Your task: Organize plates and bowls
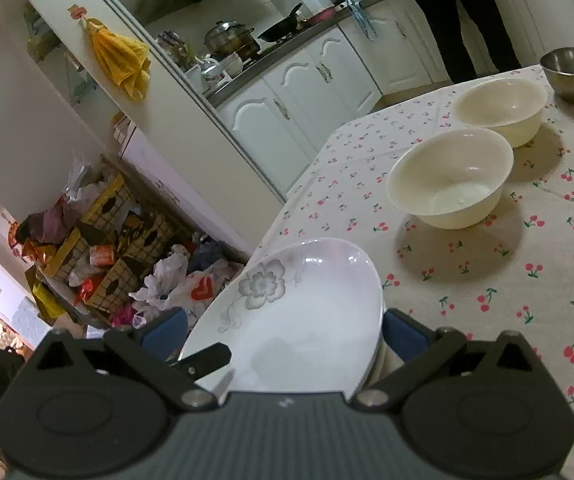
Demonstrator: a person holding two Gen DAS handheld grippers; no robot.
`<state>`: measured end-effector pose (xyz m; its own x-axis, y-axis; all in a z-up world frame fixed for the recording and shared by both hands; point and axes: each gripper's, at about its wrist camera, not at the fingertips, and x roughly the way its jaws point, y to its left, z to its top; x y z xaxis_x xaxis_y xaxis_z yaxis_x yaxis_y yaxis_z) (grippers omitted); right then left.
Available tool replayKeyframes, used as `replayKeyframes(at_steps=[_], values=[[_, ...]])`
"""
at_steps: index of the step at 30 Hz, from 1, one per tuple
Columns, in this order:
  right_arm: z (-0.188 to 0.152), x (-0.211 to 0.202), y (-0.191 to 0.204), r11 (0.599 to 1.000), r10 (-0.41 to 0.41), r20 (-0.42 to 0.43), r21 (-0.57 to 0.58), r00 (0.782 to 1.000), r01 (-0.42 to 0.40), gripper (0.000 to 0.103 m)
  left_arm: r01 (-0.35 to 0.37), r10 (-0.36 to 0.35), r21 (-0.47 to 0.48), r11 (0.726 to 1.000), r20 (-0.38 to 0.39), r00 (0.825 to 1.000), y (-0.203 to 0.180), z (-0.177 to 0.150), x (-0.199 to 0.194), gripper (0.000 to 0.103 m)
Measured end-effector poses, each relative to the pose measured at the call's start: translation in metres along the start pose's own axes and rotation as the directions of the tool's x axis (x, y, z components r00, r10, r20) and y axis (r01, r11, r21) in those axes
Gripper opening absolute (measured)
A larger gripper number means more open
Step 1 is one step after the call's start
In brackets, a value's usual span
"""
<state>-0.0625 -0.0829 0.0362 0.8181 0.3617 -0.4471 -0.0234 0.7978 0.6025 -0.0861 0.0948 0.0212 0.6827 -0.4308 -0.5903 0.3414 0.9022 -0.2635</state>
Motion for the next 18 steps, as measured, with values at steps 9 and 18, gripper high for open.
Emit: replayKeyframes(at_steps=[9,18], values=[[0.004,-0.012,-0.006,1.0,0.014,0.035,-0.002,0.999,-0.014,0.102,0.01,-0.01,0.002,1.0,0.001,1.0,0.003,-0.003,-0.004,0.064],[0.013,-0.032,-0.022,1.0,-0.007,0.118,0.02,0.993,0.005,0.102,0.042,-0.042,0.021,0.999,0.0,0.999,-0.003,-0.004,-0.009,0.09]])
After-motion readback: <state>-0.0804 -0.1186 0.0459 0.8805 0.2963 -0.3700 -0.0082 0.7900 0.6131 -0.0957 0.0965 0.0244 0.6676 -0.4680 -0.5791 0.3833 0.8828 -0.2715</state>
